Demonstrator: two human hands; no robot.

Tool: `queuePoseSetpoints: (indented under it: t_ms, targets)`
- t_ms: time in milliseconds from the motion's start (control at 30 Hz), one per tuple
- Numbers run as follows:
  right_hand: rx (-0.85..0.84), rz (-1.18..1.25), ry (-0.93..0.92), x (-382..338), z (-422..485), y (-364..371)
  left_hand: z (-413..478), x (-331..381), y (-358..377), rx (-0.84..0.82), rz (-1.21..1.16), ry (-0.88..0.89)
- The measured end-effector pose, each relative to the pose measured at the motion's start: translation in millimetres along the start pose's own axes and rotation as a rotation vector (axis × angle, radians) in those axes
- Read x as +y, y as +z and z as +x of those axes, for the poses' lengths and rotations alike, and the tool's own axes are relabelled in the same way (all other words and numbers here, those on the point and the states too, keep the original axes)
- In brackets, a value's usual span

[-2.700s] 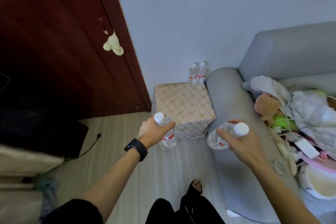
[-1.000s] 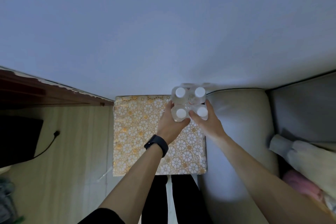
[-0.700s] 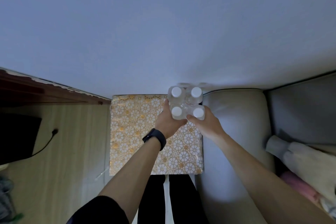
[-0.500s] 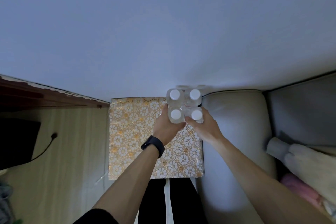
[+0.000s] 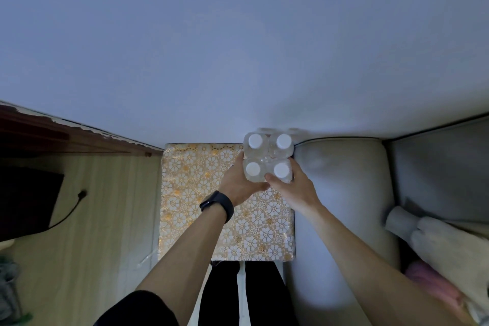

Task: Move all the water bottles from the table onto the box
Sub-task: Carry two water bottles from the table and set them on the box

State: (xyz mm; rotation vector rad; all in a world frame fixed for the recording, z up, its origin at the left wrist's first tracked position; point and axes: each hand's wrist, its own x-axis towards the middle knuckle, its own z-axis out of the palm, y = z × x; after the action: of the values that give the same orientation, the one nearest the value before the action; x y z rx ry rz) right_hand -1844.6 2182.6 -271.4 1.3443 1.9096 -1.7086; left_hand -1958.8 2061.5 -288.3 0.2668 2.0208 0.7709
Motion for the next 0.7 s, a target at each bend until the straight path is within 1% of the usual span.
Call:
queuePoseSetpoints:
  t_ms: [100, 200, 300, 367, 467, 533, 633, 700]
  targets:
    - [-0.031, -0.01, 0.023, -2, -9, -8, -6, 4, -3, -0.058, 0.076, -0.023]
    - [-0.092, -0.087, 0.072, -2, -30, -22, -21, 8, -11, -0.088, 0.145, -0.05]
    - [-0.122, -0.18, 0.136, -4, -58, -32, -56, 15, -24, -0.094, 0.216, -0.079]
    - [-0.121, -0.25, 0.117, -13, -81, -34, -87, 18, -35, -0.068, 0.213, -0.078]
    - [-0.119, -0.312, 0.009, -40, -122, -30, -145, 24, -56, 0.004, 0.135, -0.058]
    - [-0.129, -0.349, -0.108, -64, -148, -21, -188, 24, -74, 0.094, 0.111, -0.036]
    - [-0.169, -0.429, -0.367, -109, -188, 0, -255, 16, -104, 0.281, 0.053, -0.034]
    - [-0.23, -0.477, -0.551, -137, -212, 19, -297, 3, -125, 0.413, 0.012, -0.065]
